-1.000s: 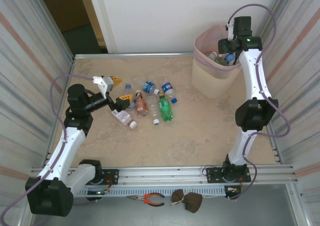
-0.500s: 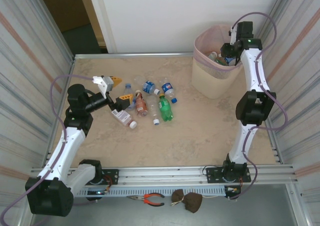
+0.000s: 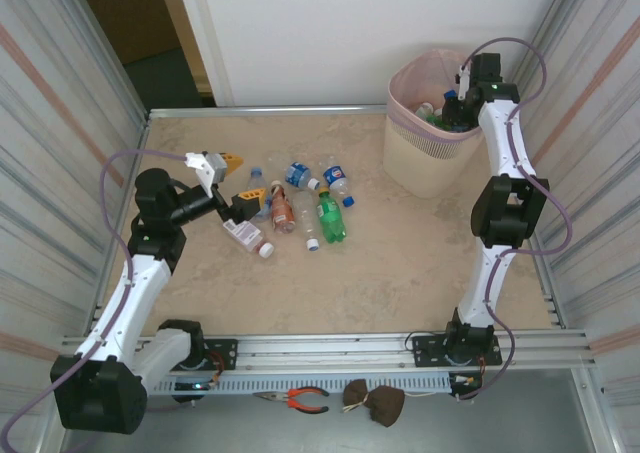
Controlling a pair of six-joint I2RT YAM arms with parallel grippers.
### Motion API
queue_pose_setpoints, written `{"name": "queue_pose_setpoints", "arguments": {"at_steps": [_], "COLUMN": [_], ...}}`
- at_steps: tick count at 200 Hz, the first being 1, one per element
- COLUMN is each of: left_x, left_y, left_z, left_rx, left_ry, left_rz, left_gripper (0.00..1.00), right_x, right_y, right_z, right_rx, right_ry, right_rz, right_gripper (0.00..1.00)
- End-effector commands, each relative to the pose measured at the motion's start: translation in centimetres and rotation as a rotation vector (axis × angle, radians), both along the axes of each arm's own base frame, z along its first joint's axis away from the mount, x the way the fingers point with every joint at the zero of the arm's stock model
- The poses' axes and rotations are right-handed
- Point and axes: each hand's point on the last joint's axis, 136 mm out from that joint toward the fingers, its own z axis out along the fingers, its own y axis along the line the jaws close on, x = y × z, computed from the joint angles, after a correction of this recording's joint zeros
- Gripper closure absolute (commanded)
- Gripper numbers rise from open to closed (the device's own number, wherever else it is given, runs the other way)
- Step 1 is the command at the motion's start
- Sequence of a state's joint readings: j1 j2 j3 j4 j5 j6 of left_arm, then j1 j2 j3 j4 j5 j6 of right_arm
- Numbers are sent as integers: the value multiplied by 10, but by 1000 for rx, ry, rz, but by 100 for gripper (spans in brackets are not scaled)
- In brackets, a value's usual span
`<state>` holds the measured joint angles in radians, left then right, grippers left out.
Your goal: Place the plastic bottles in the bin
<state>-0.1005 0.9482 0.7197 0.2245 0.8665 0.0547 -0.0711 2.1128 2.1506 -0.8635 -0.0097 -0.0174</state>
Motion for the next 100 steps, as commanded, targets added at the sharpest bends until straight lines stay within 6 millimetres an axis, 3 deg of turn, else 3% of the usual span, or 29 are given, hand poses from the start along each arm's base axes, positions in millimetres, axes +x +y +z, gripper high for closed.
{"name": "queue_pose_setpoints", "arguments": {"at_steps": [1, 54, 100], "left_x": [-2, -1, 5], "left_y": [-1, 0, 6], "left_z": [7, 7, 5], "left_rx": [1, 2, 16], "left_ry": [-16, -15, -10], "left_rz": [-4, 11, 68], "left_gripper": [1, 1, 1], "right_x": [-14, -41, -64], "right_y": [14, 54, 113], "right_z": [70, 132, 160], "right_rx": [15, 0, 43], "right_ry": [-123, -235, -283], "right_rz": [10, 71, 164], "right_gripper": [57, 55, 54]}}
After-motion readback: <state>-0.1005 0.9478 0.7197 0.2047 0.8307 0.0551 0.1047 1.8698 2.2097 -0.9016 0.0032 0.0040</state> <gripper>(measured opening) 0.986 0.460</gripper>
